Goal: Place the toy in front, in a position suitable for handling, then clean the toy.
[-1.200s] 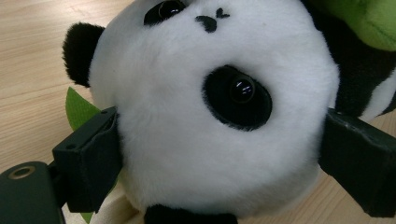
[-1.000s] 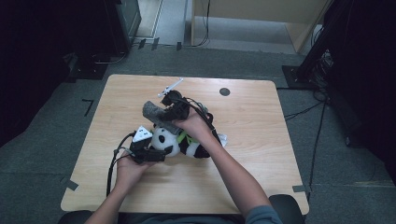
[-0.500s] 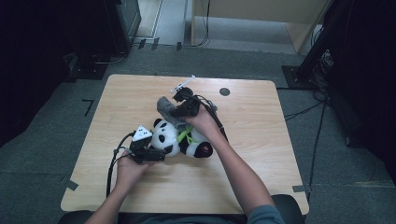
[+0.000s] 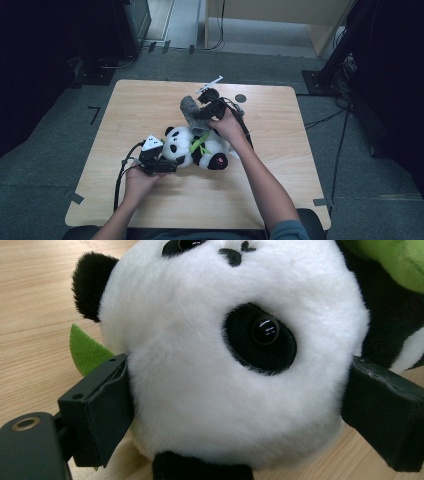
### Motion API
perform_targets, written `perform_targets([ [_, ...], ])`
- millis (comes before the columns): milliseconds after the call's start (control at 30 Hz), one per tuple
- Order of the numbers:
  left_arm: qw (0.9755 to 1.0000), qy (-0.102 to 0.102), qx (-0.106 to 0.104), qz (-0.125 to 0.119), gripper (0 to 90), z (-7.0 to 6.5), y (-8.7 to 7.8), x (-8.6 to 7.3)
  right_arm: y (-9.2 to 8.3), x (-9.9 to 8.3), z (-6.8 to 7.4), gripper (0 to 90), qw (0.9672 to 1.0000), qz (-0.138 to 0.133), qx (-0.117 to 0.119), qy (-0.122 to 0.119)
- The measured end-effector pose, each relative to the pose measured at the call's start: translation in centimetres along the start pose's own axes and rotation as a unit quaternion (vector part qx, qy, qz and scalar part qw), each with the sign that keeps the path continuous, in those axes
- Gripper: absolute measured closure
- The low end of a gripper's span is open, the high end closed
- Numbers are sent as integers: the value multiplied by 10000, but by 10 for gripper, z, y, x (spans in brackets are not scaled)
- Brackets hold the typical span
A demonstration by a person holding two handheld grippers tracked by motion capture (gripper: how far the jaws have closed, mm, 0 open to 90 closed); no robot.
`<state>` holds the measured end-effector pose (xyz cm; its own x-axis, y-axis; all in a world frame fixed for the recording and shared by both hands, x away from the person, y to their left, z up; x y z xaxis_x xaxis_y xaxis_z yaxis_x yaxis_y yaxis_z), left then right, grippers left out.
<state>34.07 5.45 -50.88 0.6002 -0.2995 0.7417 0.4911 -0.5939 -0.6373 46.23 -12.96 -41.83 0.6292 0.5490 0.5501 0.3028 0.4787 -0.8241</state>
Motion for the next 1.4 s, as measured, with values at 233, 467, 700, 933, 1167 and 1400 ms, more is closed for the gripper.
perform_targets([
  [233,10000,-26,-31,-19,74,1,0,0,-28,2,-7,748,9995,-317,-52,-5],
  [467,10000,-8,-21,-34,74,1,0,0,-42,19,21,747,9978,-560,164,-310],
  [700,10000,2,-24,-39,74,1,0,0,-24,36,51,744,9965,-492,366,-572],
  [933,10000,8,-22,-35,74,1,0,0,17,37,66,744,9964,-130,531,-653],
  [1167,10000,-7,-28,-38,74,1,0,-1,40,26,67,725,9961,214,548,-664],
  [1400,10000,-40,-30,-43,75,1,0,0,32,17,47,721,9980,129,491,-376],
])
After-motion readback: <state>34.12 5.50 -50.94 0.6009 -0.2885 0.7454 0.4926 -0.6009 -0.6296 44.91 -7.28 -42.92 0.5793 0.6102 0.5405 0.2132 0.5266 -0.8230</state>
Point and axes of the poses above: each handheld gripper's, and its own axes: y roughly forward along the jaws, x roughly out of its top, z roughly to its left, the point moved 4 cm from there along y, roughly forward along the jaws, and after that the axes turned 5 degrees about z, right-handed, at the moved point
